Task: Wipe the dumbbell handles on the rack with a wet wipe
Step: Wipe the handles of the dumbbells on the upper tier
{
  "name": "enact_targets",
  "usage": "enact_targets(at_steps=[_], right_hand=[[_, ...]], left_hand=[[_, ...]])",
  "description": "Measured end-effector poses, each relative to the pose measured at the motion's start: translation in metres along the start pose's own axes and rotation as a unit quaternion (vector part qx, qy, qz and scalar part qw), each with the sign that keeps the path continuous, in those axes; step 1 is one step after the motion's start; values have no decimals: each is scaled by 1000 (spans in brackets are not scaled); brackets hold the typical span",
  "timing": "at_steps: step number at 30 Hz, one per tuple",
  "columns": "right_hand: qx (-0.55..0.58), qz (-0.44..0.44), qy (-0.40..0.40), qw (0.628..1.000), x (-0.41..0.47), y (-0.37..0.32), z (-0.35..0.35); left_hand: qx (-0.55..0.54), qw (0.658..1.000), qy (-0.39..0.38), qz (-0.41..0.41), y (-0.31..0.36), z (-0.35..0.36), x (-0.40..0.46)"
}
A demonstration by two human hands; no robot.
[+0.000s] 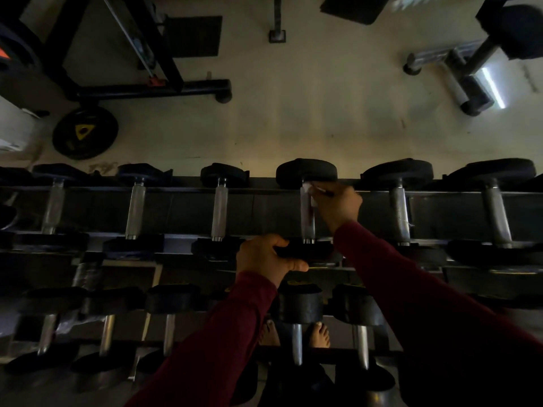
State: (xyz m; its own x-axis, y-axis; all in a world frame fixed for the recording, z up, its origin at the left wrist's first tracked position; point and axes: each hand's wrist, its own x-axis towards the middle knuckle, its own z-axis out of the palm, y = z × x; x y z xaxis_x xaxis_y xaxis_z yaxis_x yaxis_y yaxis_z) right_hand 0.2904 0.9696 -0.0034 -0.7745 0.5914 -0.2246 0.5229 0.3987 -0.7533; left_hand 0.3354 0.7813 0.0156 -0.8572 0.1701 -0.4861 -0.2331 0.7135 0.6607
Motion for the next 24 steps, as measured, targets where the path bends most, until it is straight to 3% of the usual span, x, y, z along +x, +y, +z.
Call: enact_targets(at_steps=[2,5,8,12,14,16,19,21,24], right_hand=[[69,84,-14,994,7,1,0],[88,149,-81,982,15,10,-5],[-89,118,-199,969,2,27,-14],[-118,74,-251,958,-8,35,-24],[-136,79,-215,964,0,27,-22],[-106,74,-129,983,8,11,-19],[-40,-6,-45,998,10,-11,-14],[-64,-74,-48,994,4,-14,-14],[-181,-127,-158,962,-7,-7,-20]], left_hand=[[7,1000,2,7,0,0,0],[5,1000,5,12,0,0,-1],[4,1000,11,14,-2,2,-1],[-2,1000,9,13,-2,2,-1],[4,1000,7,13,-1,1,-1],[9,1000,9,16,-1,0,-1],[7,1000,11,16,0,0,-2],[5,1000,15,16,2,0,-2],[6,1000,17,17,4,-1,-4]])
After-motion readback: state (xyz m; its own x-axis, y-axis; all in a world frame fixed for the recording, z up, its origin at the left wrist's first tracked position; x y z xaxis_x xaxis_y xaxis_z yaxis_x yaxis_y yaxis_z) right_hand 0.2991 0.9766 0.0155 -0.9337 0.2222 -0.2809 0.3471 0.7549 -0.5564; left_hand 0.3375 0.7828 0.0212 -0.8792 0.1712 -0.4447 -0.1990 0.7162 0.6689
